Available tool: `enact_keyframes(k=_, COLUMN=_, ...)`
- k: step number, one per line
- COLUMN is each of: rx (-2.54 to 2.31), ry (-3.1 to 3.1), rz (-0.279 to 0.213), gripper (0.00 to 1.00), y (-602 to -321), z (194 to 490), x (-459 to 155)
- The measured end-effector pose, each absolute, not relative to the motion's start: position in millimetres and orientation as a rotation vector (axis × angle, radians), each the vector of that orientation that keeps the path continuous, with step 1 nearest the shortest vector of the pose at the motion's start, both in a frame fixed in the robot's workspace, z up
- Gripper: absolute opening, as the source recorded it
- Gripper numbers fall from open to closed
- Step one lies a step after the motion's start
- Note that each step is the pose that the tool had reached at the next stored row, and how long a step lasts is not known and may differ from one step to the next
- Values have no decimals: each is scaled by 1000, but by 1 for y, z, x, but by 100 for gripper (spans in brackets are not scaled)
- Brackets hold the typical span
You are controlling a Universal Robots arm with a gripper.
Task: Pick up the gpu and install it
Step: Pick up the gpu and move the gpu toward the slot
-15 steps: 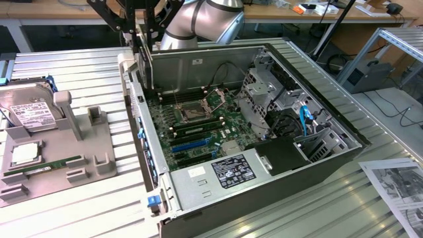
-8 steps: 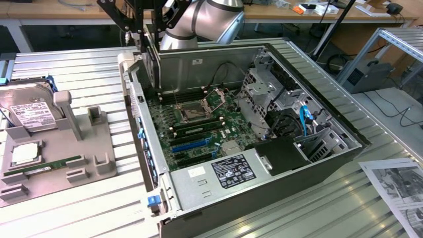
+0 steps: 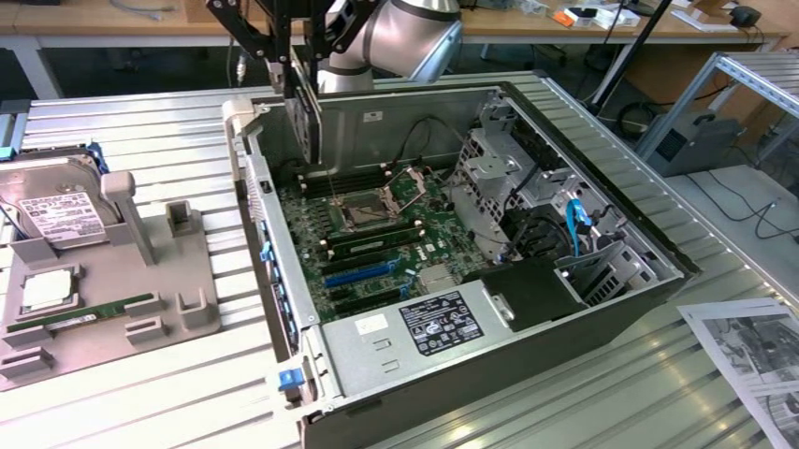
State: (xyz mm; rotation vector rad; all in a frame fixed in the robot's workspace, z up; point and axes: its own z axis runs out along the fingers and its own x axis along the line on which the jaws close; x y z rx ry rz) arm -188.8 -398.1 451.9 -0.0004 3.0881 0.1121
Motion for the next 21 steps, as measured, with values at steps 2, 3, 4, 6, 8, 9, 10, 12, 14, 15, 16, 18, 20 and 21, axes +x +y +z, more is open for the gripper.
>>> enact_keyframes(k=2, rx=-1, ry=3084, rz=112, gripper=27, y=-398, z=452, x=-187)
enact_keyframes(k=3, rx=-1, ry=3084, rz=112, gripper=27, y=-398, z=452, x=-187)
enact_keyframes(k=4, rx=-1, ry=3084, rz=112, gripper=27, y=-398, z=452, x=-187)
enact_keyframes(k=6, rx=-1, ry=3084, rz=112, gripper=27, y=-398, z=452, x=-187)
enact_keyframes(k=8, rx=-1, ry=3085, rz=112, gripper=27, y=-398, z=452, x=-186)
enact_keyframes(k=9, rx=0, ry=3090, rz=112, gripper=27, y=-398, z=452, x=-184)
enact_keyframes(k=10, rx=0, ry=3097, rz=112, gripper=27, y=-398, z=452, x=-182)
enact_keyframes(k=12, rx=1, ry=3110, rz=113, gripper=27, y=-398, z=452, x=-177)
enact_keyframes(k=14, rx=1, ry=3114, rz=113, gripper=27, y=-398, z=452, x=-174)
enact_keyframes(k=15, rx=1, ry=3117, rz=113, gripper=27, y=-398, z=452, x=-173)
enact_keyframes(k=16, rx=1, ry=3120, rz=113, gripper=27, y=-398, z=452, x=-171)
enact_keyframes(k=18, rx=2, ry=3123, rz=113, gripper=27, y=-398, z=452, x=-169)
enact_keyframes(k=20, rx=2, ry=3123, rz=113, gripper=27, y=-398, z=452, x=-169)
enact_keyframes(k=21, rx=2, ry=3123, rz=113, gripper=27, y=-398, z=452, x=-169)
